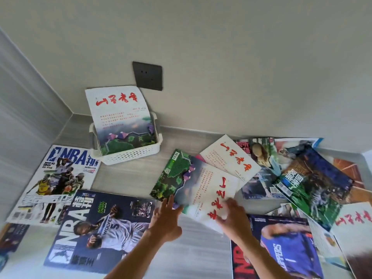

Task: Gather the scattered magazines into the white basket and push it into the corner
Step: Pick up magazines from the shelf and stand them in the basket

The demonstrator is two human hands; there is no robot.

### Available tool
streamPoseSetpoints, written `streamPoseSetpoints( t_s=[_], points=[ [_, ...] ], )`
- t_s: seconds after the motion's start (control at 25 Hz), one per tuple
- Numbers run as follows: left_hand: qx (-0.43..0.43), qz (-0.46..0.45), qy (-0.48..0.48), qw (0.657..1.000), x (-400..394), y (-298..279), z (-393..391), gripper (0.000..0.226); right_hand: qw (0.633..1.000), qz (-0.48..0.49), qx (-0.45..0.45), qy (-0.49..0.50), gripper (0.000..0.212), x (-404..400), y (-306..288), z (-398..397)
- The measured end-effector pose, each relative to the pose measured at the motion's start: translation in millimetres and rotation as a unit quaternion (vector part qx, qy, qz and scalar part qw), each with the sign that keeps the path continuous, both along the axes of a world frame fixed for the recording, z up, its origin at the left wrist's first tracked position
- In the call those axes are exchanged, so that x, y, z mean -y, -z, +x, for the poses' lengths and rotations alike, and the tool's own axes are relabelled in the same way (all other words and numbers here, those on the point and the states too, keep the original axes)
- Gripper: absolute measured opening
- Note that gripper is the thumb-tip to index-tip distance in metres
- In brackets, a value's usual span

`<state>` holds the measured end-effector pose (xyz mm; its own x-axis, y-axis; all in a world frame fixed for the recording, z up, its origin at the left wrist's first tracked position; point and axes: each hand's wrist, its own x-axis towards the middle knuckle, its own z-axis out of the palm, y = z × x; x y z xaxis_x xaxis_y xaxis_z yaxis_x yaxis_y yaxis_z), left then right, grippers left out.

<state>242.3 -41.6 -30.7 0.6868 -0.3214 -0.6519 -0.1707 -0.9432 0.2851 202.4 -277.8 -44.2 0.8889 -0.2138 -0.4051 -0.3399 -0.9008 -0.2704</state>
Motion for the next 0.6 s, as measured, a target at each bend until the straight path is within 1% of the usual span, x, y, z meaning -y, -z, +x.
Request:
streamPoseSetpoints(
  t_s=[0.04, 0.08, 0.12, 0.16, 0.2, 0.24, 0.28, 0.32, 0.36, 0.4, 0.44, 0.48, 0.52, 0.56, 0.6],
  points=[
    [-0.004, 0.007, 0.005, 1.000, 1.6, 0.9, 0.2, 0.080, 0.990, 0.059, 0.020, 0.124, 0.049, 4.6, 0.0, 4.7],
    [-0.009, 0.011, 0.006, 1.000, 3.1, 1.0, 0.1, 0.080, 0.959, 0.147, 0.024, 0.241, 0.043, 6.5, -0.2, 10.2],
    [-0.015, 0.013, 0.002, 1.000, 4.1, 1.3, -0.4, 0.081, 0.908, 0.251, 0.021, 0.335, 0.036, 5.2, -1.1, 15.4],
    [-0.019, 0.010, -0.005, 1.000, 4.2, 1.9, -0.3, 0.082, 0.849, 0.339, 0.017, 0.406, 0.027, 2.4, -0.8, 21.7],
    [-0.024, 0.006, -0.010, 1.000, 3.4, 3.5, -0.4, 0.084, 0.799, 0.392, 0.010, 0.456, 0.019, -0.6, -1.2, 26.4],
    [-0.031, 0.005, -0.011, 0.999, 2.3, 5.4, -0.4, 0.085, 0.771, 0.413, 0.007, 0.485, 0.014, -2.4, -3.1, 28.9],
    [-0.040, -0.002, -0.015, 0.999, -0.3, 7.6, 1.2, 0.086, 0.768, 0.411, 0.012, 0.492, 0.010, -2.6, -6.3, 31.8],
    [-0.056, -0.016, -0.030, 0.998, -3.9, 8.0, 4.4, 0.085, 0.793, 0.387, 0.028, 0.469, 0.008, -1.3, -12.0, 35.8],
    [-0.079, -0.042, -0.062, 0.994, -8.1, 5.3, 7.7, 0.083, 0.832, 0.354, 0.044, 0.425, 0.006, -1.0, -21.4, 40.0],
    [-0.100, -0.081, -0.106, 0.986, -12.1, 1.0, 12.4, 0.078, 0.864, 0.328, 0.060, 0.378, 0.008, -1.6, -34.3, 44.0],
    [-0.106, -0.139, -0.164, 0.971, -14.5, -6.9, 18.1, 0.070, 0.881, 0.323, 0.086, 0.335, 0.011, -3.0, -51.0, 49.0],
    [-0.084, -0.202, -0.223, 0.950, -14.2, -17.6, 24.1, 0.063, 0.891, 0.331, 0.113, 0.289, 0.014, -3.8, -68.2, 54.6],
    [-0.031, -0.256, -0.271, 0.928, -11.7, -31.7, 30.4, 0.060, 0.903, 0.332, 0.142, 0.232, 0.016, -5.2, -88.0, 60.0],
    [0.043, -0.295, -0.304, 0.905, -12.4, -49.3, 39.4, 0.063, 0.918, 0.326, 0.171, 0.150, 0.018, -10.3, -110.0, 68.2],
    [0.123, -0.319, -0.322, 0.883, -14.8, -68.8, 50.1, 0.071, 0.928, 0.317, 0.190, 0.053, 0.021, -16.5, -133.5, 76.3]
  ],
)
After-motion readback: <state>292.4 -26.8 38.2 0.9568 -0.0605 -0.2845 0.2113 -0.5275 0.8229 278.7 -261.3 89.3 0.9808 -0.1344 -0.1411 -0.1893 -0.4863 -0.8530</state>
